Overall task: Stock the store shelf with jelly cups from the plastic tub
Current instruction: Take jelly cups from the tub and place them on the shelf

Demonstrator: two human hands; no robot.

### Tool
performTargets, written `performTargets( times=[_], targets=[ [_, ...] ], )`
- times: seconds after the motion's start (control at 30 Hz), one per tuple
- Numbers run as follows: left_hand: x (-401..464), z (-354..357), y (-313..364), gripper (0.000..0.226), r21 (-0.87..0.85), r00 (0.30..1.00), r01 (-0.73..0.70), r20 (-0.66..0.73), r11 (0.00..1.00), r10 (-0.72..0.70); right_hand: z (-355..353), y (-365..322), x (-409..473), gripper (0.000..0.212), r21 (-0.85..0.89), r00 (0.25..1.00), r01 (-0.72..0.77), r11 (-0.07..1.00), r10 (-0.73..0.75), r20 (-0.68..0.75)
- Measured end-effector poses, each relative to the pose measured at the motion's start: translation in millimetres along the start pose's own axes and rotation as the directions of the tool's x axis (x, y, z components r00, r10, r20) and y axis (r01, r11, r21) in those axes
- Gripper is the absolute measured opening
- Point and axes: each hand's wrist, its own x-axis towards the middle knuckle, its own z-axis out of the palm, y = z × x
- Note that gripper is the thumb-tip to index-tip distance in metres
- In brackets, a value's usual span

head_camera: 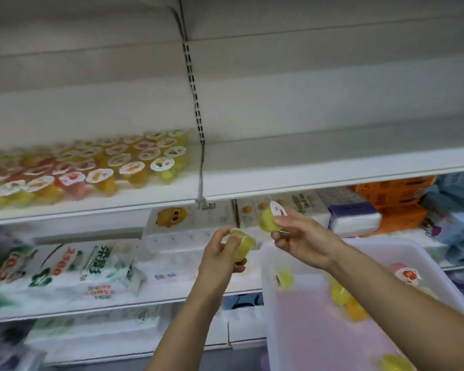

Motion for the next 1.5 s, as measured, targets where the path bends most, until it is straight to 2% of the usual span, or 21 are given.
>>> performTargets(
  times=[0.07, 0.17, 0.23, 0.3, 0.47, 0.6, 0.7, 0.83, 0.9, 1.03, 1.2, 1.37, 1.43, 1.5],
  targets=[
    [2.4, -27.2, 12.2, 0.020, 0.007, 0.997, -0.043, -0.062, 0.999, 0.043, 33.0, -4.4, 18.8, 0.019, -0.172, 0.999, 0.051, 0.984, -0.047, 0.023],
    [6.1, -65.3, 29.7, 0.033, 0.014, 0.985, -0.108, -0.133, 0.994, 0.109, 79.6, -10.7, 49.8, 0.024, -0.367, 0.990, 0.113, 0.923, -0.134, -0.034],
    [8.6, -87.7, 41.3, 0.032, -0.011, 0.973, -0.151, -0.178, 0.988, 0.147, 106.4, -15.0, 70.7, 0.031, -0.440, 0.976, 0.148, 0.886, -0.203, -0.080],
    [11.6, -108.3, 51.7, 0.031, -0.025, 0.962, -0.180, -0.213, 0.983, 0.171, 128.6, -20.6, 89.7, 0.029, -0.507, 0.962, 0.166, 0.846, -0.252, -0.105],
    [25.8, -149.6, 79.4, 0.037, 0.000, 0.945, -0.220, -0.246, 0.975, 0.214, 151.7, -33.0, 144.0, 0.035, -0.664, 0.932, 0.179, 0.726, -0.342, -0.122],
    [49.8, -172.1, 101.2, 0.039, 0.027, 0.935, -0.262, -0.242, 0.965, 0.260, 153.4, -49.3, 189.1, 0.030, -0.692, 0.891, 0.178, 0.699, -0.414, -0.189],
    [73.2, -185.1, 119.5, 0.039, 0.061, 0.928, -0.296, -0.219, 0.953, 0.302, 156.1, -65.4, 221.2, 0.045, -0.723, 0.878, 0.117, 0.681, -0.410, -0.245],
    [104.0, -196.0, 142.0, 0.039, 0.114, 0.917, -0.339, -0.183, 0.934, 0.355, 160.1, -84.2, 264.2, 0.064, -0.766, 0.881, 0.097, 0.635, -0.413, -0.231],
    [116.0, -200.1, 149.9, 0.036, 0.114, 0.916, -0.351, -0.164, 0.929, 0.366, 161.1, -90.7, 281.6, 0.062, -0.774, 0.878, 0.079, 0.628, -0.412, -0.244],
    [134.1, -205.3, 157.6, 0.036, 0.145, 0.914, -0.365, -0.135, 0.920, 0.383, 161.3, -90.9, 310.1, 0.046, -0.763, 0.889, 0.079, 0.641, -0.392, -0.238],
    [155.1, -205.0, 157.3, 0.042, 0.141, 0.921, -0.347, -0.138, 0.927, 0.365, 155.9, -82.9, 343.3, 0.067, -0.808, 0.894, 0.025, 0.589, -0.374, -0.245],
    [167.3, -203.9, 155.8, 0.052, 0.162, 0.932, -0.314, -0.133, 0.936, 0.336, 159.4, -85.1, 347.5, 0.065, -0.822, 0.900, 0.000, 0.570, -0.359, -0.249],
    [170.3, -202.8, 155.4, 0.054, 0.184, 0.932, -0.307, -0.138, 0.934, 0.334, 161.0, -85.2, 337.2, 0.072, -0.864, 0.908, -0.021, 0.503, -0.352, -0.227],
    [171.4, -199.3, 158.1, 0.057, 0.195, 0.926, -0.314, -0.154, 0.929, 0.345, 165.3, -88.0, 321.2, 0.072, -0.905, 0.862, 0.048, 0.423, -0.475, -0.176]
  ],
)
